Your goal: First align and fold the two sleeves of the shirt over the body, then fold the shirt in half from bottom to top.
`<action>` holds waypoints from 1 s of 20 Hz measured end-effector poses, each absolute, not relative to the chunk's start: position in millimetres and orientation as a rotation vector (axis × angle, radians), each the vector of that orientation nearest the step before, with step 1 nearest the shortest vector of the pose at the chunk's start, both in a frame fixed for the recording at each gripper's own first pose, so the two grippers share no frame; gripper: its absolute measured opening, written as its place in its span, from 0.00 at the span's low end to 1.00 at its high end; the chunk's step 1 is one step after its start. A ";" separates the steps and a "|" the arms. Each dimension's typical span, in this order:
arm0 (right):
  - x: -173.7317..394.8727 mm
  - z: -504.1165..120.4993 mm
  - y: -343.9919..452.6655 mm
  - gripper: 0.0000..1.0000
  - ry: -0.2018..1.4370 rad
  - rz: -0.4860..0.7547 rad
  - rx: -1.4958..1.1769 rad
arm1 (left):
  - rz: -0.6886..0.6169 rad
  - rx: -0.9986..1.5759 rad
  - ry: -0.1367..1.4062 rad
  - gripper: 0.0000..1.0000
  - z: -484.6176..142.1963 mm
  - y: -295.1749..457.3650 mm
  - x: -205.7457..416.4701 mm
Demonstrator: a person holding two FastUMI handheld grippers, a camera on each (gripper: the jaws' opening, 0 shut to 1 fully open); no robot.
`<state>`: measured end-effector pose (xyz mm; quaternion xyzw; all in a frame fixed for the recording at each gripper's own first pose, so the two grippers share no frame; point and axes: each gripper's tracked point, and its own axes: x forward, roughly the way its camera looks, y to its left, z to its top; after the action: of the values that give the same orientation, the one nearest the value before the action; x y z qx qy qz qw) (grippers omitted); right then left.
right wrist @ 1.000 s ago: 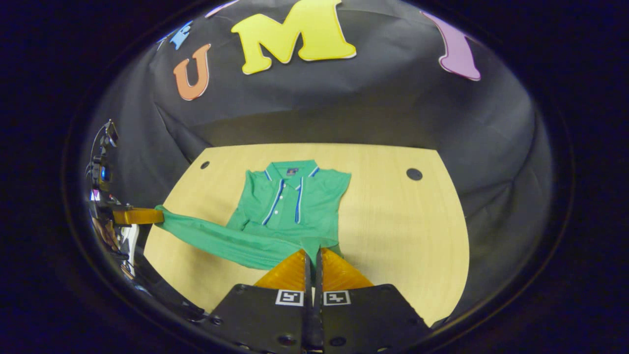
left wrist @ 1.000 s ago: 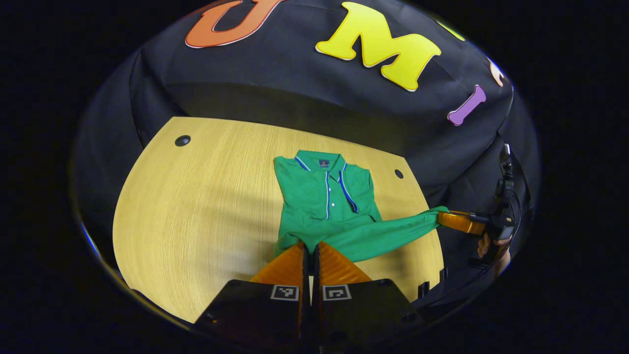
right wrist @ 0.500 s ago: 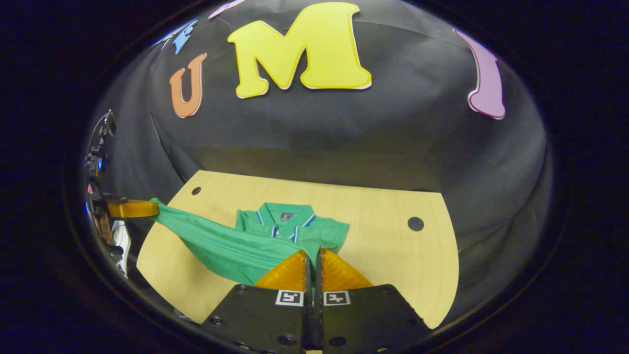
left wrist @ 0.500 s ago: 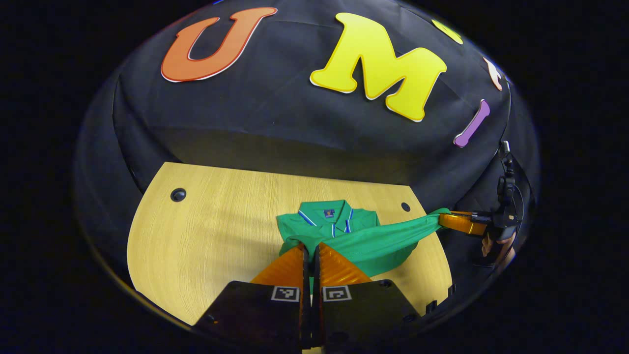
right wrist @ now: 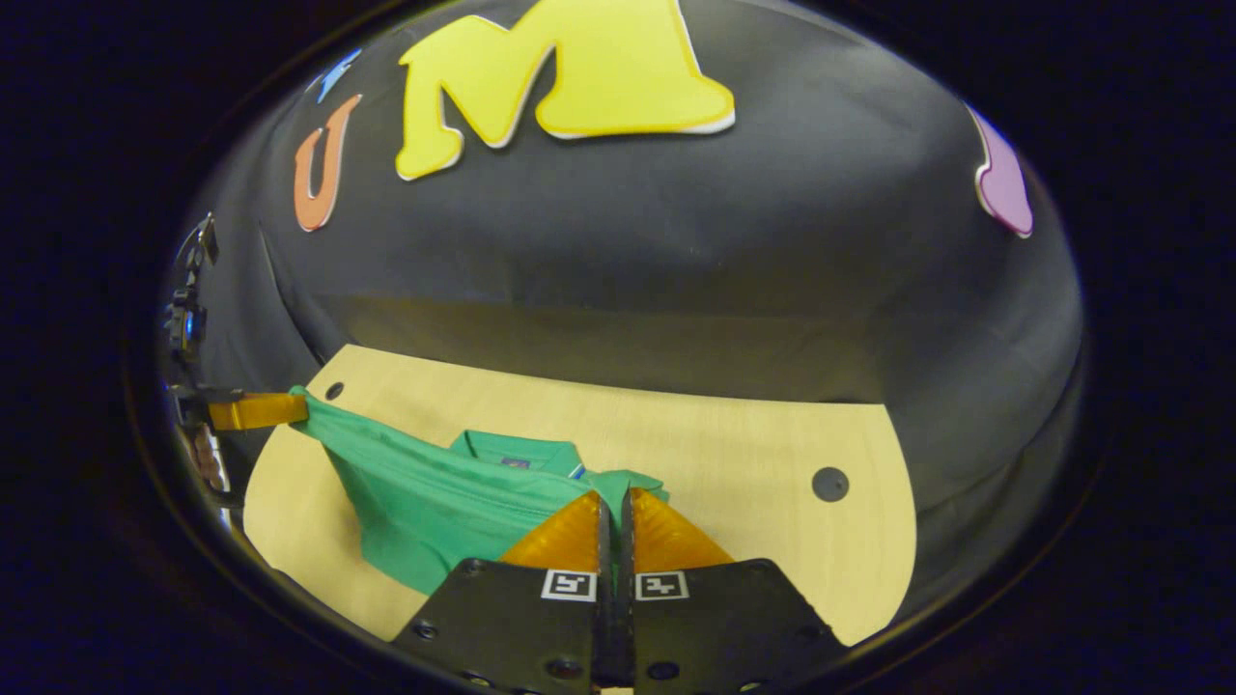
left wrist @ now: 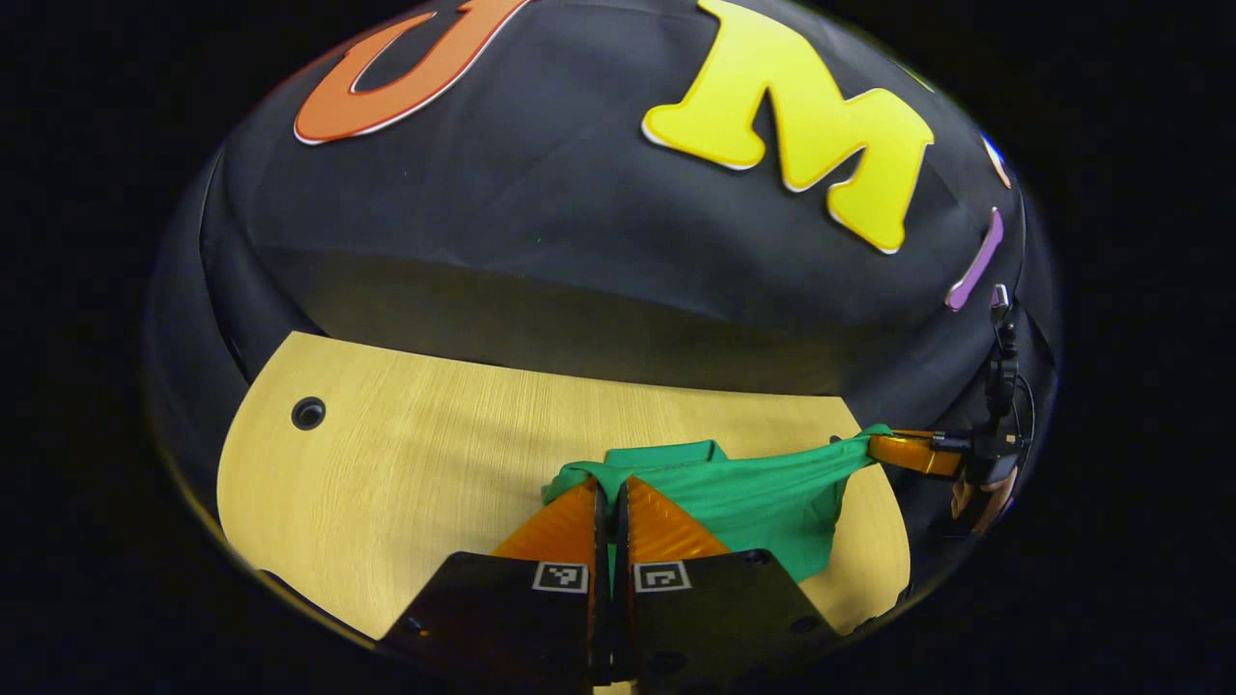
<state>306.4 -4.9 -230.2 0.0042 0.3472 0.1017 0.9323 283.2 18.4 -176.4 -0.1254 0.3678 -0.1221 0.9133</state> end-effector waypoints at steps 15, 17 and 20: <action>381.5 -329.1 7.6 0.08 0.729 0.198 -0.068 | -0.132 -0.173 0.770 0.07 -275.7 14.5 345.5; 382.5 -330.5 9.9 0.14 0.724 0.188 -0.069 | -0.126 -0.174 0.780 0.12 -277.4 15.0 343.1; 377.4 -320.4 8.0 0.46 0.702 0.173 -0.051 | -0.100 -0.166 0.790 0.60 -270.6 17.4 337.6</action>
<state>377.4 8.0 -320.4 -0.0251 0.3433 0.0847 0.9351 337.6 17.4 -270.6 -0.0806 0.3840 -0.0486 0.9185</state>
